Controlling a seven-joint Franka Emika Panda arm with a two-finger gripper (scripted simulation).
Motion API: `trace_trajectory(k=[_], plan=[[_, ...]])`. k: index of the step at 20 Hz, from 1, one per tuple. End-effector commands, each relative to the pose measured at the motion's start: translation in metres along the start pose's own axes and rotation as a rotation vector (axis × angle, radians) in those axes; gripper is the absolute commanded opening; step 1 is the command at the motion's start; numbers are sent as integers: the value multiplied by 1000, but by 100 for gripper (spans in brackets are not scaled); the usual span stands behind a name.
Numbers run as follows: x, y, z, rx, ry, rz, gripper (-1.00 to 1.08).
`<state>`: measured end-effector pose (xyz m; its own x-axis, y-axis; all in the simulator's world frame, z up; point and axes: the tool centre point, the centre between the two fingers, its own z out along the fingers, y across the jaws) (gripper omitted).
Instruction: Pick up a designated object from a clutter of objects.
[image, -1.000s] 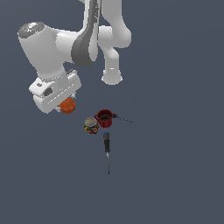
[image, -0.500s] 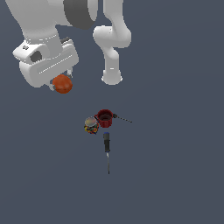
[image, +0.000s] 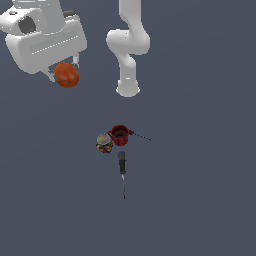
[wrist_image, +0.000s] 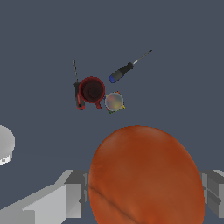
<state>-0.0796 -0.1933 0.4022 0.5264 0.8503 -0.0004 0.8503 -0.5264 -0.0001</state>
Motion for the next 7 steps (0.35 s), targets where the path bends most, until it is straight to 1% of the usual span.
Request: trace_trajectory(k=[1, 7], plan=[[0, -1, -11, -1, 0, 0, -100], [0, -2, -20, 0, 0, 0, -100]])
